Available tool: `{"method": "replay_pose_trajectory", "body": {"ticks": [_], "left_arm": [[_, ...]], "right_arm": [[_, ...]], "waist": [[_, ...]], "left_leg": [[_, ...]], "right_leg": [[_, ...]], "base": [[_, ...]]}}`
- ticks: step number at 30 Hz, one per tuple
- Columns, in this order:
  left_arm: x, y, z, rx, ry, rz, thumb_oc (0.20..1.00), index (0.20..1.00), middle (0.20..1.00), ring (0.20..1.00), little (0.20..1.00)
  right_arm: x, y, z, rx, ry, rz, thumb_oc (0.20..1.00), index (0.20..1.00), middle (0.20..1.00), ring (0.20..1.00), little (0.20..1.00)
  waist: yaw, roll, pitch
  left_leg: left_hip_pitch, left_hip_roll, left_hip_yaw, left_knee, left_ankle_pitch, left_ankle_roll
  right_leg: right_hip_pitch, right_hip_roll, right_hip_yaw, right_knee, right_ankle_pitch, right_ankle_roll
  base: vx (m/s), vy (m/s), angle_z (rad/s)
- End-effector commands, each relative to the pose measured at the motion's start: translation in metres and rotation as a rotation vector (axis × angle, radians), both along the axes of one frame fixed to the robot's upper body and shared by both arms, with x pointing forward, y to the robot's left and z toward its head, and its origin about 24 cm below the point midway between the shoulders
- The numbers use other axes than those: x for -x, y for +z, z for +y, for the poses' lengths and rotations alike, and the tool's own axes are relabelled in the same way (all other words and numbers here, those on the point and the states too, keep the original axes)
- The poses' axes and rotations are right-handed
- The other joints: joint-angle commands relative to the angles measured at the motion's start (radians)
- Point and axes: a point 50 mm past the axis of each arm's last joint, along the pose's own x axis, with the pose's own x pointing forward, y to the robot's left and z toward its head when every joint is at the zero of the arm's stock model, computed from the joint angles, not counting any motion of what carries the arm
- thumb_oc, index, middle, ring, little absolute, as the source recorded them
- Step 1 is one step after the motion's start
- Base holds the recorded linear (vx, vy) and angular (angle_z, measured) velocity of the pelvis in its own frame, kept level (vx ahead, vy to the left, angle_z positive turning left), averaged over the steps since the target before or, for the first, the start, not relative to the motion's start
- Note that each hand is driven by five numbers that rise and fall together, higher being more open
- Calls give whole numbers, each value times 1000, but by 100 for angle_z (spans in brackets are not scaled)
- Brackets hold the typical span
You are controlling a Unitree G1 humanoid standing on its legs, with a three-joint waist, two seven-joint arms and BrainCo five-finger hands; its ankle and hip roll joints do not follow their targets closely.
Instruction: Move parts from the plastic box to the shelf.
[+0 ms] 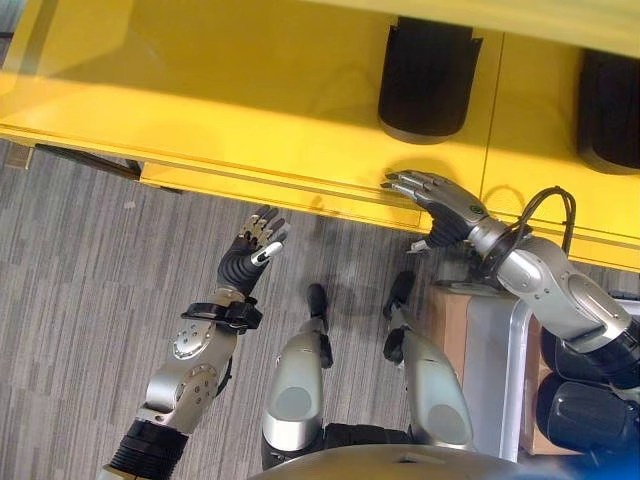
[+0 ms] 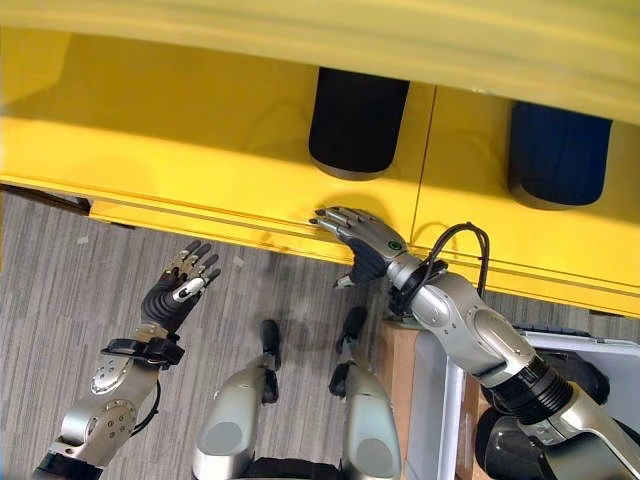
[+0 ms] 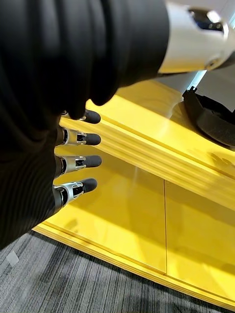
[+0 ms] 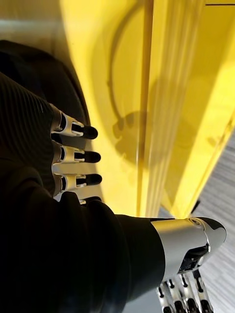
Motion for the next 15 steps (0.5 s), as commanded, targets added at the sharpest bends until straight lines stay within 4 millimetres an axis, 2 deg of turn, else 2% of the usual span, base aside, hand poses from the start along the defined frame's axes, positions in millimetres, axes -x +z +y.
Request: {"method": "replay_pose_trajectory", "body": {"ticks": [1,15], "left_arm": [[11,13,9,-64,-6,-67,1000,1000,1000,1000,1000],[10,12,2,-50,-38,-61,1000,1000,1000,1000,1000]], "right_arm": [[5,24,15,-54,78,-138,1000,1000,1000,1000,1000],[-6,35,19,-69,28,-176,1000,1000,1000,1000,1000]], "waist": [[17,4,-29],[29,14,-29]], "left_leg": [[-25,7,-33,27,-17,12],[-22,3,-38,42,-26,11]], "right_leg": [[66,-33,5,213,-225,98],[71,-39,1,223,-233,93]], "base": [[0,0,0],[0,0,0]]}}
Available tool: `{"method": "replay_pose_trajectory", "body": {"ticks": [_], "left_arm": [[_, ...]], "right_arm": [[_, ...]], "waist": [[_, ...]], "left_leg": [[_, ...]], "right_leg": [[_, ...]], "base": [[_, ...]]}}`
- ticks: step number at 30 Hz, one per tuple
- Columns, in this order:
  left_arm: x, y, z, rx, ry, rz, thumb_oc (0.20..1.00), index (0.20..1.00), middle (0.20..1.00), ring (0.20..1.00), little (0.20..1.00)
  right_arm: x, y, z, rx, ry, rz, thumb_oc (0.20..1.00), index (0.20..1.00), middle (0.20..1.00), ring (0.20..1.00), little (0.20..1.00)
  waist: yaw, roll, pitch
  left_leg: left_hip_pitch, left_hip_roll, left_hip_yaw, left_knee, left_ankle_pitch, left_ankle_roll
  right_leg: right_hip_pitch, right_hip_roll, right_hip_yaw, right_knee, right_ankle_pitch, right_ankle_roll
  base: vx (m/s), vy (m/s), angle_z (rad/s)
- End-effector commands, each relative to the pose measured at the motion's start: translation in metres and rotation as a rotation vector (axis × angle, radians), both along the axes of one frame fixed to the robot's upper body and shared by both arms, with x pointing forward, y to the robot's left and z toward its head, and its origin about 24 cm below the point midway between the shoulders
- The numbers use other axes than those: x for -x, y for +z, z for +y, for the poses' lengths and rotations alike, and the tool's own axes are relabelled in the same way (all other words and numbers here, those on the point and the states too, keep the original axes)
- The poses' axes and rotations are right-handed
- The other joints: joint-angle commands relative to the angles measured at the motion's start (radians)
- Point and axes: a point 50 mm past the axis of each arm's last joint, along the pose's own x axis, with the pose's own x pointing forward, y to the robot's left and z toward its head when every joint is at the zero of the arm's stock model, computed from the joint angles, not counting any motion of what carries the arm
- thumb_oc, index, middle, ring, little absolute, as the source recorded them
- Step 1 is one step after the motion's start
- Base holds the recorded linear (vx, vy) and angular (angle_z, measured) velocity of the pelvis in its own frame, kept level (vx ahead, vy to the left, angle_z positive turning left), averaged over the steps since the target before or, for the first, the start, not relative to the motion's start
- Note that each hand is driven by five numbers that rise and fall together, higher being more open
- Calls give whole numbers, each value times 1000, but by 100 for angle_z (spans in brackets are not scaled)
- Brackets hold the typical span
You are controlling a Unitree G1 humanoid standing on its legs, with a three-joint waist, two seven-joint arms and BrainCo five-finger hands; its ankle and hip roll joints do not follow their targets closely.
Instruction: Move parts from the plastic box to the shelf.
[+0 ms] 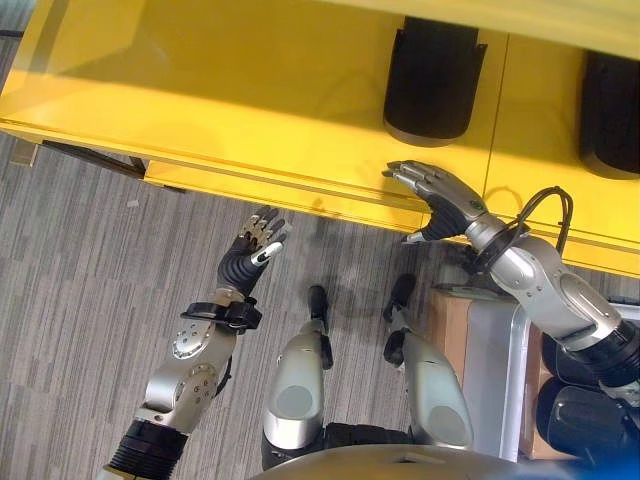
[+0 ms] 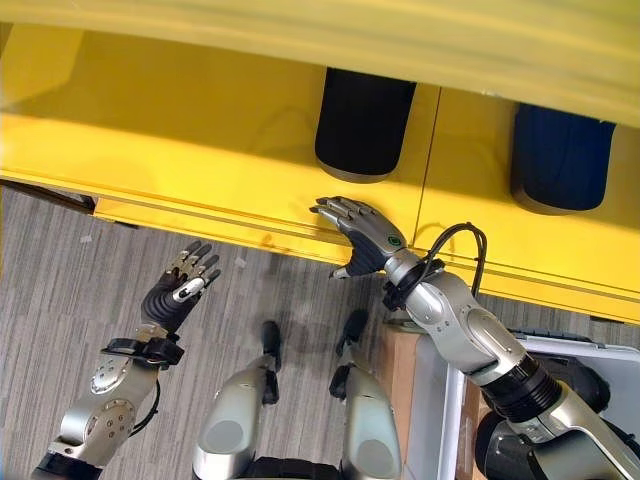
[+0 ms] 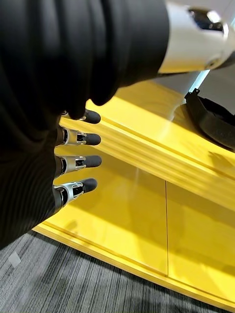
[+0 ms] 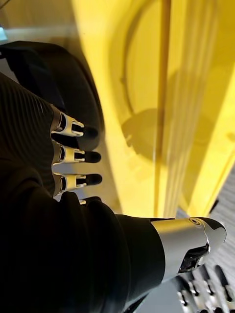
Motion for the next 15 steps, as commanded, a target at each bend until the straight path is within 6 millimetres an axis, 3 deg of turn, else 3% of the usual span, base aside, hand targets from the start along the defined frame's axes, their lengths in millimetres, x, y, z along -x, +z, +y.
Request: {"method": "replay_pose_trajectory", "body": {"ticks": [1,15], "left_arm": [[10,14,1,-44,-31,-77,1000,1000,1000,1000,1000],[8,10,-5,-30,-59,-65,1000,1000,1000,1000,1000]], "right_arm": [[-3,30,13,4,39,-144,1000,1000,1000,1000,1000],[-17,40,16,35,-17,-183,1000,1000,1000,1000,1000]], "waist": [[16,15,-29],[30,28,-29]], "left_leg": [[-27,4,-37,40,-26,11],[-12,0,-46,23,-18,3]], "right_leg": [[65,-39,0,222,-232,92],[78,-41,-7,212,-234,89]], "base": [[0,0,0],[0,0,0]]}}
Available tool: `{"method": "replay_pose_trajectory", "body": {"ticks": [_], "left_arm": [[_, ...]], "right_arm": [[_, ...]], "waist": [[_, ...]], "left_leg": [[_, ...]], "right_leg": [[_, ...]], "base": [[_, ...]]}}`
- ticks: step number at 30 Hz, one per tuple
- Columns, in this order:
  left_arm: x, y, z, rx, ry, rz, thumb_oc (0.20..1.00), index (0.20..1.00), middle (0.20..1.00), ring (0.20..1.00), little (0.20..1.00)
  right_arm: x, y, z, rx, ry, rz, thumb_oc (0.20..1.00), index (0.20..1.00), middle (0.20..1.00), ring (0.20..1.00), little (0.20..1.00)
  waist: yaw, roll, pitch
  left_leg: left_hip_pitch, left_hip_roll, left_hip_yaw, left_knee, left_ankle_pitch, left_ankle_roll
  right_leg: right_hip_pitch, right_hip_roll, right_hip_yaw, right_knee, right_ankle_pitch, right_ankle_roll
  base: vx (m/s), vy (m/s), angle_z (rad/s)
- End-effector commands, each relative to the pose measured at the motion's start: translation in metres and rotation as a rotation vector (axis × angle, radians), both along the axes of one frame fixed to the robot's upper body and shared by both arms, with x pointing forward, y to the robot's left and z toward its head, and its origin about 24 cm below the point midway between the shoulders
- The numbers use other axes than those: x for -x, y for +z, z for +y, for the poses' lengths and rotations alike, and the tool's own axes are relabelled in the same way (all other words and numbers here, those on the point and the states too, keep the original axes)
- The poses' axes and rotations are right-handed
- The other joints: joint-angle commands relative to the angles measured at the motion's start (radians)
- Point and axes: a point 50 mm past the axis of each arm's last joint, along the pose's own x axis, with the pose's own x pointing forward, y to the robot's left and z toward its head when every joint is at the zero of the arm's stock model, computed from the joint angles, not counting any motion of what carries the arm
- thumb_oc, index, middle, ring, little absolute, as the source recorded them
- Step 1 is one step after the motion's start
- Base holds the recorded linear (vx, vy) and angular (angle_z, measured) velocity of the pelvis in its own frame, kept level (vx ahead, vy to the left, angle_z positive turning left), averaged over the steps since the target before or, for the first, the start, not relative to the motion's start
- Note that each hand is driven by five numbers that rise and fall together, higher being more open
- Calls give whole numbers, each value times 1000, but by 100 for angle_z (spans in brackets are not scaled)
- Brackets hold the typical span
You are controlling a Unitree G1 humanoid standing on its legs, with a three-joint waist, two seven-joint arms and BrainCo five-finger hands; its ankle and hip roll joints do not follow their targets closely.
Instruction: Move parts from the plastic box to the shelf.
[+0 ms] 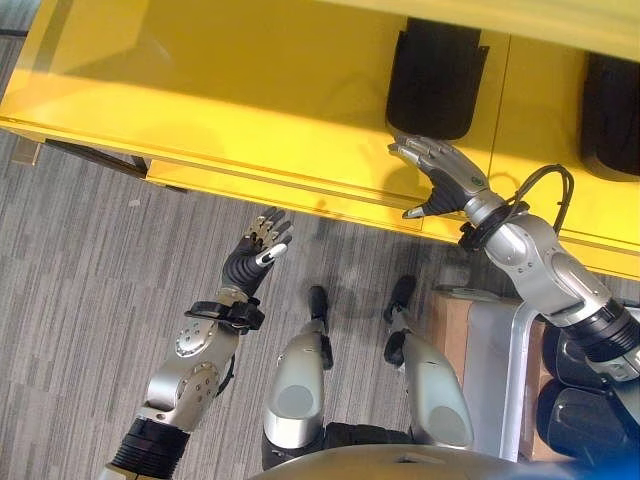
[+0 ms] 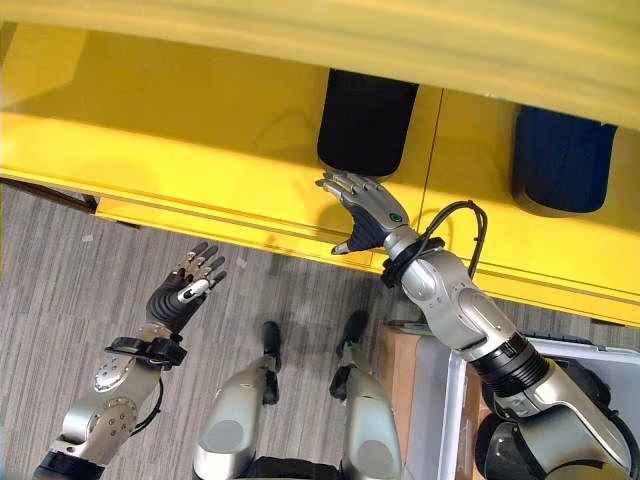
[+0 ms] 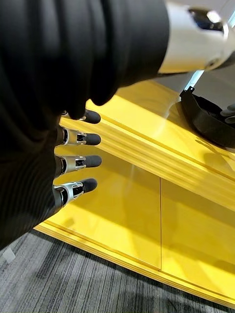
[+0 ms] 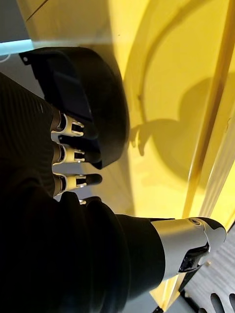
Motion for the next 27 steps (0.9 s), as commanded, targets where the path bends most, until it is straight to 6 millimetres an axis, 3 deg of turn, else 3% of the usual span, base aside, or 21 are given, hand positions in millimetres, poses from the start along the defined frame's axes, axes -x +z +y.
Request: {"method": "replay_pose_trajectory", "body": {"ticks": [1,18,27], "left_arm": [[9,10,-1,-34,-27,-66,1000,1000,1000,1000,1000],[7,11,-4,-31,-37,-61,1000,1000,1000,1000,1000],[8,10,-4,-33,-44,-58,1000,1000,1000,1000,1000]], "right_arm": [[2,26,16,33,56,-128,1000,1000,1000,1000,1000],[-7,28,10,24,7,-149,1000,1000,1000,1000,1000],[-10,45,6,5,-12,-189,1000,1000,1000,1000,1000]], "waist": [[24,26,-29],[29,38,-29],[31,42,-29]], "left_leg": [[-18,0,-45,24,-19,3],[-6,-3,-47,19,-15,4],[1,-5,-50,16,-13,1]], "right_leg": [[72,-41,-7,210,-235,94],[83,-48,-14,214,-238,92],[91,-47,-16,212,-239,90]], "base": [[0,0,0],[0,0,0],[0,0,0]]}}
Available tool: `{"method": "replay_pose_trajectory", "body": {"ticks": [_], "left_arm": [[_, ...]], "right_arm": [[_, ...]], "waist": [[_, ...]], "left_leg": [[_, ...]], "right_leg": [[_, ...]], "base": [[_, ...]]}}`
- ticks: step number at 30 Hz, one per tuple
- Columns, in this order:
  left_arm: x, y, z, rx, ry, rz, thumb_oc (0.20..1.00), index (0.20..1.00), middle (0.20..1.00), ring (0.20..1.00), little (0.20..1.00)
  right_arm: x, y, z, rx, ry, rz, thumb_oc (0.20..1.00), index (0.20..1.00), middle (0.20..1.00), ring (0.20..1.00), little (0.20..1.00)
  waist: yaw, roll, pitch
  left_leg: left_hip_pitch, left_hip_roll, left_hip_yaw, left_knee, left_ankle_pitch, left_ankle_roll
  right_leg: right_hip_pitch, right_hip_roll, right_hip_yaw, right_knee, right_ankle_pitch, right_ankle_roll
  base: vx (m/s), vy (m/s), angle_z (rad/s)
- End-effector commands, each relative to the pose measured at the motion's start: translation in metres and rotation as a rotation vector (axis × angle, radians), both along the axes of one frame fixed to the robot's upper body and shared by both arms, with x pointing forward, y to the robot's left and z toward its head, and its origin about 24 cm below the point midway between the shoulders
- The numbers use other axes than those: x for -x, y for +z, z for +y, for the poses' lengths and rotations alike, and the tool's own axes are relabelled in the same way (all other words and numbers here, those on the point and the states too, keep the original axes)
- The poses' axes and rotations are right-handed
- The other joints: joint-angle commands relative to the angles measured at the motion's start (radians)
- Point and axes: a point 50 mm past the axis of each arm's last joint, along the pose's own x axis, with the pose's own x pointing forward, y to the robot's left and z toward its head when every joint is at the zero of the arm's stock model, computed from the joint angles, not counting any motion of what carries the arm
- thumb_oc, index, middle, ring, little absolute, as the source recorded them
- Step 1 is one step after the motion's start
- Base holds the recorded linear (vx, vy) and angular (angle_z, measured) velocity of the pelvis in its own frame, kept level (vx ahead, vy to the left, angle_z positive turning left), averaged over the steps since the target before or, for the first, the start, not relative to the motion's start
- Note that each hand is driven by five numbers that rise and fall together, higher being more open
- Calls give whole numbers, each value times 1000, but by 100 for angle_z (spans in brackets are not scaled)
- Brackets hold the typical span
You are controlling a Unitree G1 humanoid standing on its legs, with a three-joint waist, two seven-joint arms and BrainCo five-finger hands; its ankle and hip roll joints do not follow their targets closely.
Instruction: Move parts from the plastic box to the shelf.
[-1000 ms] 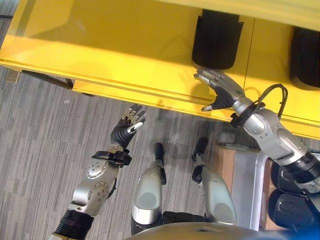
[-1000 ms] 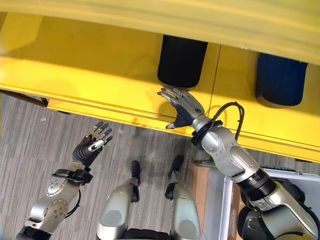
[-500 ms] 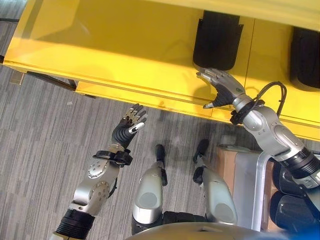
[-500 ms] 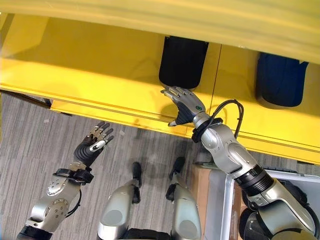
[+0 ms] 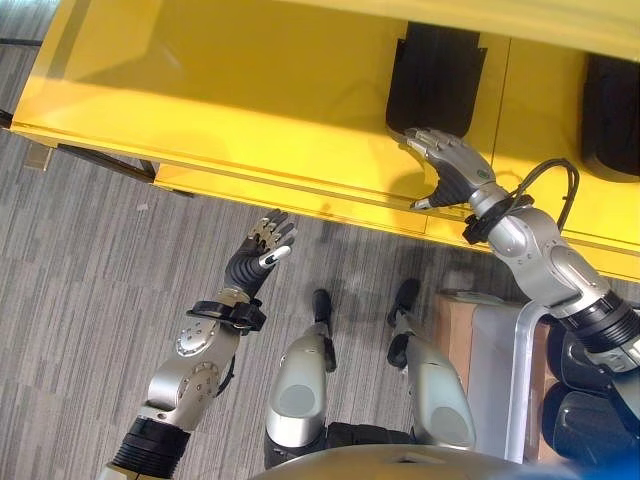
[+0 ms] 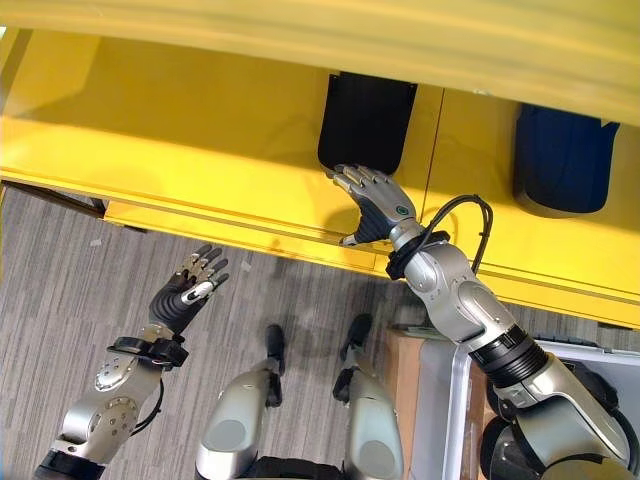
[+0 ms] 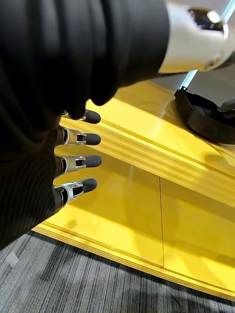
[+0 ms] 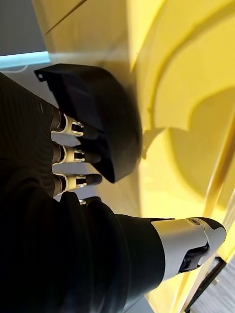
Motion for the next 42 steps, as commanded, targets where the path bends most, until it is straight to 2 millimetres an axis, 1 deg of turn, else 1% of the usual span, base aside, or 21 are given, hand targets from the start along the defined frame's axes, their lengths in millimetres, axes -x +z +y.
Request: {"method": "replay_pose_trajectory", "body": {"ticks": [1,5,10,15,19,22,24,25,26,27,29,32,35,39,42], "left_arm": [[8,11,-2,-7,-26,-67,1000,1000,1000,1000,1000],[8,10,-3,-7,-30,-65,1000,1000,1000,1000,1000],[8,10,-4,-3,-34,-63,1000,1000,1000,1000,1000],[8,11,-5,-5,-36,-62,1000,1000,1000,1000,1000],[7,10,-5,-1,-34,-60,1000,1000,1000,1000,1000],[8,10,-5,0,-34,-59,1000,1000,1000,1000,1000],[7,9,-6,5,-25,-58,1000,1000,1000,1000,1000],[8,9,-8,10,-16,-56,1000,1000,1000,1000,1000],[8,10,-9,13,-12,-57,1000,1000,1000,1000,1000],[8,10,-11,23,-2,-54,1000,1000,1000,1000,1000],[7,12,-13,30,6,-59,1000,1000,1000,1000,1000],[7,18,-17,42,6,-69,1000,1000,1000,1000,1000],[7,20,-16,47,9,-70,1000,1000,1000,1000,1000],[8,22,-16,47,11,-74,1000,1000,1000,1000,1000],[8,22,-14,46,11,-76,1000,1000,1000,1000,1000]], "right_arm": [[1,41,14,-6,59,-158,1000,1000,1000,1000,1000],[1,42,14,6,59,-167,1000,1000,1000,1000,1000],[-3,48,13,3,46,-179,1000,1000,1000,1000,1000],[-4,49,12,9,32,-179,1000,1000,1000,1000,1000],[-9,49,10,9,11,-178,1000,1000,1000,1000,1000],[-8,53,11,3,35,-208,1000,1000,1000,1000,1000],[3,63,16,-1,91,-371,1000,1000,1000,1000,1000],[15,75,20,-25,142,-499,1000,1000,1000,1000,1000],[22,80,22,-38,184,-561,1000,1000,1000,1000,1000],[37,87,28,-56,268,-651,1000,1000,1000,1000,1000],[60,92,36,-80,374,-725,1000,1000,1000,1000,1000],[85,91,49,-104,521,-740,1000,1000,1000,1000,1000],[96,86,56,-103,612,-741,1000,1000,1000,1000,1000],[112,75,66,-72,730,-722,1000,1000,1000,1000,1000],[115,70,69,-41,763,-653,1000,1000,1000,1000,1000]], "waist": [[29,22,-29],[28,25,-29],[31,28,-29],[32,28,-29],[34,30,-29],[35,31,-29],[32,30,-29],[26,31,-29],[24,32,-29],[16,33,-29],[7,36,-29],[0,40,-29],[-2,43,-29],[-2,42,-29],[-2,41,-29]], "left_leg": [[-19,-5,-49,15,-13,-1],[-18,-5,-51,14,-11,0],[-15,-7,-53,11,-10,-2],[-13,-7,-54,9,-9,-2],[-13,-8,-54,9,-7,-2],[-14,-7,-56,11,-7,-3],[-10,-6,-56,6,-5,-2],[-8,-5,-53,4,-6,-1],[-11,-4,-51,4,-4,0],[-10,-5,-49,6,-10,-1],[-16,-5,-46,5,-10,0],[-25,-6,-41,10,-15,0],[-32,-7,-40,14,-17,-1],[-42,-6,-37,16,-17,-1],[-43,-6,-37,15,-18,-1]], "right_leg": [[73,-42,-15,208,-236,95],[71,-42,-15,211,-237,93],[75,-42,-17,209,-238,92],[75,-42,-18,211,-238,91],[76,-43,-19,212,-239,90],[77,-44,-21,213,-241,91],[79,-44,-20,211,-239,92],[79,-43,-18,211,-239,92],[75,-41,-16,209,-235,91],[73,-41,-12,215,-240,93],[63,-38,-5,215,-238,91],[52,-38,3,213,-239,90],[47,-36,7,213,-239,90],[38,-38,7,211,-236,93],[37,-37,8,208,-234,95]], "base": [[0,0,0],[0,0,0],[0,0,0],[0,0,0],[0,0,0],[0,0,0],[15,18,0],[14,35,0],[21,48,1],[1,50,1],[-2,44,1],[0,0,0],[-15,5,-1],[-5,-1,-1],[-7,-8,-7]]}}
